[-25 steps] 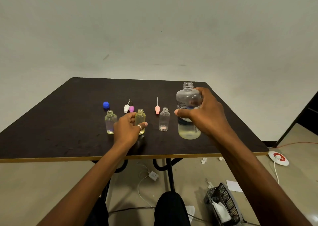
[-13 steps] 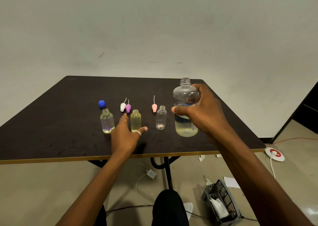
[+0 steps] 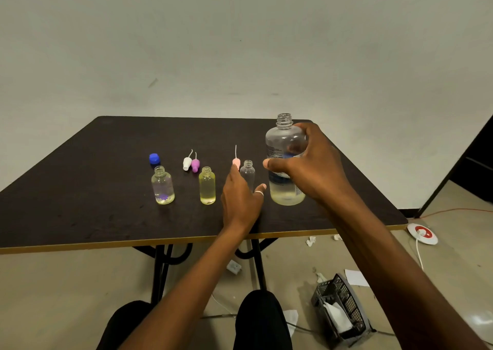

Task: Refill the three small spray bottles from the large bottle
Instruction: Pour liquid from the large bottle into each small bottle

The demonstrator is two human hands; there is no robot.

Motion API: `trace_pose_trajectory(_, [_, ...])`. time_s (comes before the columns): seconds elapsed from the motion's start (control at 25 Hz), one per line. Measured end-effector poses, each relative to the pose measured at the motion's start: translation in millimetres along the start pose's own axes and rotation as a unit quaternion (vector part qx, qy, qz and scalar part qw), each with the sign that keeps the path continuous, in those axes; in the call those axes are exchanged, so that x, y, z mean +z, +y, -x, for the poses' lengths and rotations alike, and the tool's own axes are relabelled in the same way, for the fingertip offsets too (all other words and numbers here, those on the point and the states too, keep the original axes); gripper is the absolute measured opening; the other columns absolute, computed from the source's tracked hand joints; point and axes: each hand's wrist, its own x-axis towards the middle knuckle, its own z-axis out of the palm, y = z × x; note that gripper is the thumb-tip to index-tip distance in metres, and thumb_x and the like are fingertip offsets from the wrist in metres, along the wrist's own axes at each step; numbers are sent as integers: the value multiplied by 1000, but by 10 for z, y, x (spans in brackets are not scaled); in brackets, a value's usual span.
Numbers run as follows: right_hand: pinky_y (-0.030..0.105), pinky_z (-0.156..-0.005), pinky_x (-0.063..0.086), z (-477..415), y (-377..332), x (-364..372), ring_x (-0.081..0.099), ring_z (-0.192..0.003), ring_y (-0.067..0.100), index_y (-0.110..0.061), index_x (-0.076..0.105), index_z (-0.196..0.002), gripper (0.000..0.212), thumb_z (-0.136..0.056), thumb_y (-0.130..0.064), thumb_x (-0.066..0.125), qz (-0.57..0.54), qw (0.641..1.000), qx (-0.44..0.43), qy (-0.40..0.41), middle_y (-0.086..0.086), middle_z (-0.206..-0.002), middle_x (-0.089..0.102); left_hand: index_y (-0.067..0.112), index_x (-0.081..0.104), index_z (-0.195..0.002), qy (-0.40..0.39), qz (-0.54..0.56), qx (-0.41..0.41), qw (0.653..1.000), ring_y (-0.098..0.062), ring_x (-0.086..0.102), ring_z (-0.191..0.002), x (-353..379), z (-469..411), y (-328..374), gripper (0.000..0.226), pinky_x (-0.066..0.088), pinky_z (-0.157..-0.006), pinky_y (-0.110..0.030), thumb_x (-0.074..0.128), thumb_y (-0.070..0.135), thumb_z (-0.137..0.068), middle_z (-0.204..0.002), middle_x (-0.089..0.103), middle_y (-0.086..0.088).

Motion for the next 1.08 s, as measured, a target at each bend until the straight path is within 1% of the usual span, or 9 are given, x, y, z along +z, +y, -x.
trace_pose_trajectory(0.16, [26, -75, 50, 25, -23, -4, 61, -94, 11, -31, 47, -123, 73, -61, -36, 86, -10, 1000, 0, -2, -9, -114, 61, 4, 40, -140, -9, -15, 10, 1000, -27, 62, -113, 37, -110, -42, 64, 54, -90, -41, 71, 15, -85, -126, 63, -11])
trace_pose_trajectory(0.28, [28, -79, 52, 28, -47, -9, 60, -96, 14, -29, 45, -125, 74, -64, -35, 86, -4, 1000, -4, -4, -6, -118, 60, 2, 49, -131, -9, -26, 1, 1000, -27, 67, -103, 46, -148, -49, 47, 56, -80, -35, 67, 13, -89, -113, 68, -11])
trace_pose_trajectory(0.36, [33, -85, 54, 31, -65, -27, 61, -99, 16, -27, 45, -127, 75, -64, -35, 86, -4, 1000, -5, -3, -4, -121, 60, 4, 56, -122, -20, -28, -4, 999, -26, 67, -102, 25, -126, -14, 35, 55, -80, -34, 66, 13, -90, -111, 70, -11])
trace_pose_trajectory(0.44, [34, -86, 54, 28, -82, -47, 61, -101, 16, -27, 45, -129, 77, -64, -36, 86, -8, 1000, -6, -2, -3, -124, 60, 8, 59, -117, -39, -18, -5, 999, -24, 66, -103, -44, -57, 45, 31, 55, -82, -35, 68, 14, -89, -111, 69, -8])
trace_pose_trajectory(0.6, [35, -86, 54, 19, -111, -78, 60, -102, 18, -26, 43, -131, 80, -64, -37, 86, -12, 1000, -12, -8, -1, -125, 59, 18, 62, -116, -50, 16, -17, 998, -12, 65, -100, -422, 188, 218, 36, 57, -88, -35, 76, 26, -84, -109, 70, 2])
trace_pose_trajectory(0.68, [35, -85, 53, 25, -122, -84, 60, -102, 18, -28, 43, -130, 80, -63, -37, 87, -15, 1000, -18, -16, -1, -125, 60, 23, 62, -119, -55, 29, -15, 998, -6, 66, -101, -723, 303, 305, 42, 57, -88, -31, 79, 29, -81, -110, 70, 7])
trace_pose_trajectory(0.88, [24, -71, 47, 94, -233, -59, 61, -90, 8, -43, 45, -116, 73, -57, -45, 87, -13, 998, -35, -59, -12, -110, 60, 22, 64, -125, -21, 74, -27, 997, -1, 69, -98, -1429, 557, 425, 55, 56, -88, -23, 84, 28, -74, -108, 72, 11])
trace_pose_trajectory(1.0, [24, -71, 45, 148, -294, -15, 62, -91, 11, -42, 45, -120, 75, -58, -44, 86, 15, 994, -60, -91, -12, -111, 60, 21, 65, -126, -22, 69, -35, 997, -1, 70, -96, -1591, 621, 421, 58, 58, -90, -29, 85, 28, -71, -108, 74, 10])
trace_pose_trajectory(1.08, [25, -73, 45, 187, -326, 22, 61, -93, 13, -40, 45, -124, 77, -59, -41, 87, 32, 990, -77, -110, -9, -115, 61, 21, 65, -127, -22, 70, -35, 997, 0, 70, -95, -1650, 611, 410, 61, 58, -89, -28, 85, 29, -70, -108, 74, 10])
